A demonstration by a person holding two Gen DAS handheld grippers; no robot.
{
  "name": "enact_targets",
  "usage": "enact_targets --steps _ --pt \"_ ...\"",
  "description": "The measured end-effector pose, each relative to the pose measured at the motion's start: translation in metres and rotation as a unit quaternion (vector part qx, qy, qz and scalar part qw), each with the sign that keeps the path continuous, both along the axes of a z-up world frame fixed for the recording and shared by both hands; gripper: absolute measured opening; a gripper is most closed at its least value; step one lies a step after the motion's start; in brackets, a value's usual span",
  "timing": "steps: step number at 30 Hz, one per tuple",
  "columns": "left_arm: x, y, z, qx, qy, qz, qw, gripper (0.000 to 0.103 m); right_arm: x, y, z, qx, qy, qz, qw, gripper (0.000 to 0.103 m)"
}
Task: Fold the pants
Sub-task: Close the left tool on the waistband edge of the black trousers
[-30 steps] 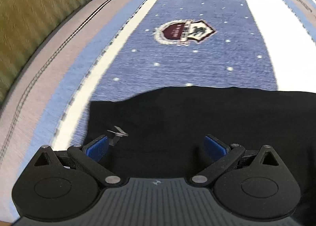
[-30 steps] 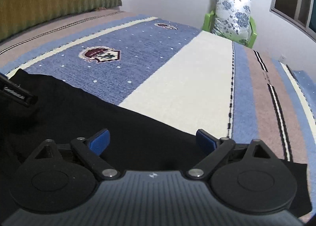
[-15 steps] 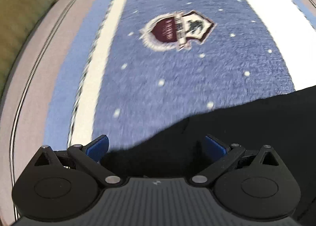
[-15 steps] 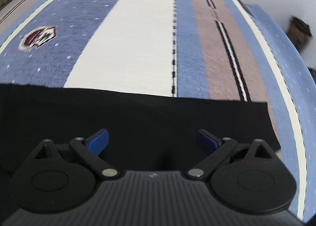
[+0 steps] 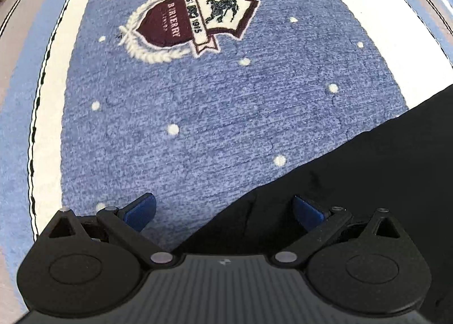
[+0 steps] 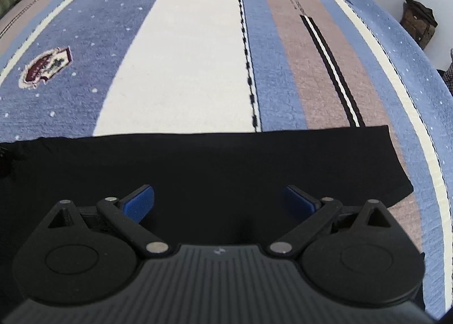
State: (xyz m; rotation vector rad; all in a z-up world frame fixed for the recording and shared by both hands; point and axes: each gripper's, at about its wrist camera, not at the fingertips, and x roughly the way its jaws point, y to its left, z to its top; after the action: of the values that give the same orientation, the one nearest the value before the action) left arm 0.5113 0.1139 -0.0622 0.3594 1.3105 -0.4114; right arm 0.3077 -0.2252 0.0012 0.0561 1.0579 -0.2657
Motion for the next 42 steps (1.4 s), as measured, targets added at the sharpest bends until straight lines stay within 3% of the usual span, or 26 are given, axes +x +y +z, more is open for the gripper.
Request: enact_targets --steps 4,7,9,13,16,19,21,27,31,34,36,38,42 --pt "-0.003 -0.003 0.003 0.011 -0.002 0.01 0.9999 0.103 -0.004 -0.015 -0.004 0.004 0.01 -0.014 1.0 0.096" --pt "-0.011 -0.009 0.011 0.023 -0.032 -0.01 0.9992 0.101 -0.003 -0.029 -0.009 0.001 0.019 -0.031 0.999 0.094" --pt "-0.014 -0.011 0.021 0.023 -0.06 -0.031 0.9975 0.101 -0.003 -0.039 -0.01 0.005 0.018 -0.049 0.999 0.094" --pt "-0.005 -0.022 0.027 0.074 -0.092 -0.096 0.9883 0.101 -0.001 -0.045 -0.01 0.007 0.016 -0.057 0.998 0.094" --pt "0.005 -0.027 0.02 0.083 -0.057 -0.148 0.9838 0.102 0.002 -0.04 -0.011 0.011 0.018 -0.054 0.998 0.094" --pt "0.011 -0.028 0.014 0.044 0.012 -0.198 0.9792 0.102 0.007 -0.033 -0.013 0.019 0.019 -0.052 0.998 0.094" --pt "0.016 -0.032 0.006 0.02 0.05 -0.236 0.9703 0.102 0.009 -0.03 -0.014 0.024 0.019 -0.053 0.998 0.095" --pt "0.029 -0.03 0.0 0.005 0.081 -0.278 0.9571 0.103 0.009 -0.02 -0.019 0.029 0.022 -0.056 0.998 0.096" --pt "0.02 -0.029 0.006 0.018 0.044 -0.304 0.9516 0.102 0.006 -0.018 -0.019 0.03 0.024 -0.059 0.998 0.096" --pt "0.004 -0.026 0.014 0.011 0.022 -0.299 0.9538 0.089 0.005 -0.017 -0.017 0.031 0.022 -0.063 0.997 0.096" --pt "0.0 -0.022 0.019 -0.003 0.023 -0.284 0.9586 0.068 0.004 -0.017 -0.017 0.029 0.021 -0.065 0.997 0.096" --pt "-0.006 -0.015 0.025 -0.015 0.026 -0.275 0.961 0.057 0.004 -0.017 -0.016 0.029 0.021 -0.068 0.997 0.095" --pt "-0.005 -0.001 0.025 -0.018 0.038 -0.26 0.9647 0.057 0.002 -0.019 -0.017 0.028 0.022 -0.07 0.997 0.095"
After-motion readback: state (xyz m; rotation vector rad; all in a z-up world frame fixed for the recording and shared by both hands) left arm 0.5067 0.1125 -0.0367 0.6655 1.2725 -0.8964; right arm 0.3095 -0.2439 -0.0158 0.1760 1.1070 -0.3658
